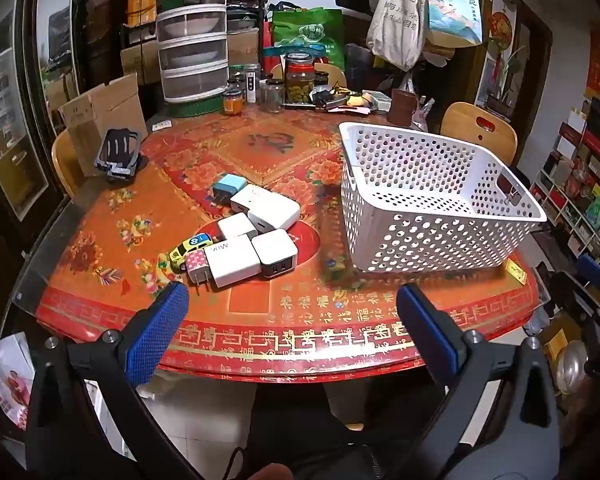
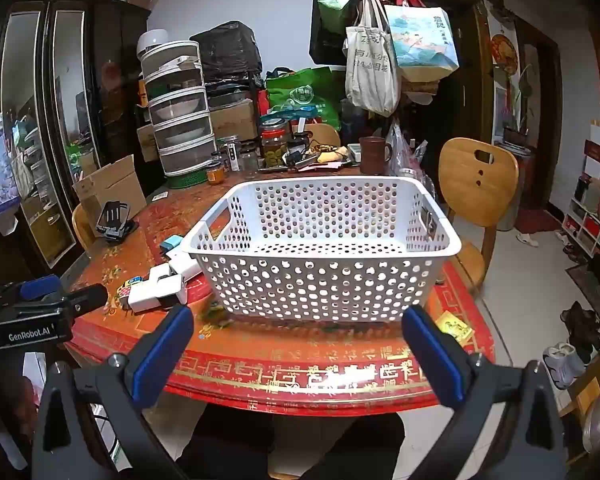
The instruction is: Organize rigid objects
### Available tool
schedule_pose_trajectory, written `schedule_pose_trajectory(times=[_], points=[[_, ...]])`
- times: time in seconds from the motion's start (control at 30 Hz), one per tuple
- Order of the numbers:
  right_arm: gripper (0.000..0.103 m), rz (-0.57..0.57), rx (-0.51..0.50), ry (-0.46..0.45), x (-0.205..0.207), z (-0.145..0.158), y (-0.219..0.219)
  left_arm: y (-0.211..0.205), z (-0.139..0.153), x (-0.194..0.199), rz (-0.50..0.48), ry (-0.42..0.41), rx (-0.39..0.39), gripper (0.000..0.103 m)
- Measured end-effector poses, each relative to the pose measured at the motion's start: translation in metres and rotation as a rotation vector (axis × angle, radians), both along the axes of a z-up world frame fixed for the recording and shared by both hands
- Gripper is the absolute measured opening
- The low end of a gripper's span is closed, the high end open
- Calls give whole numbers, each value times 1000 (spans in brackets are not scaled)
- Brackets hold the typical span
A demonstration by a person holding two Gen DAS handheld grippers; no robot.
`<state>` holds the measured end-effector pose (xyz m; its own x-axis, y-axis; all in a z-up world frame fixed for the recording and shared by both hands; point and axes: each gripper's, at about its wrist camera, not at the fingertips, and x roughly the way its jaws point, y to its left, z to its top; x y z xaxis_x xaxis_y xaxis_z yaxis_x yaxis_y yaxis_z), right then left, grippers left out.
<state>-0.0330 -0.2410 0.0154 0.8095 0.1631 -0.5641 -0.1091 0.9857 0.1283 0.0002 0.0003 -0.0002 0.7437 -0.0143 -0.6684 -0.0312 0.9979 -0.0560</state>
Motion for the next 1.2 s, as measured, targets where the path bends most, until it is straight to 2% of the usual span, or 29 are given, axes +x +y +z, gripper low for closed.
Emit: schedule_pose_trajectory(times=[0.27, 0.3, 1.2], points=[[103, -1, -2, -4, 0, 0, 0, -23, -4, -3, -11, -5, 52, 102], [103, 0, -3, -4, 0, 0, 0, -14, -3, -2, -3, 4, 28, 102], [103, -1, 0, -3, 0, 0, 0, -5, -6, 3, -10, 9, 18, 102]])
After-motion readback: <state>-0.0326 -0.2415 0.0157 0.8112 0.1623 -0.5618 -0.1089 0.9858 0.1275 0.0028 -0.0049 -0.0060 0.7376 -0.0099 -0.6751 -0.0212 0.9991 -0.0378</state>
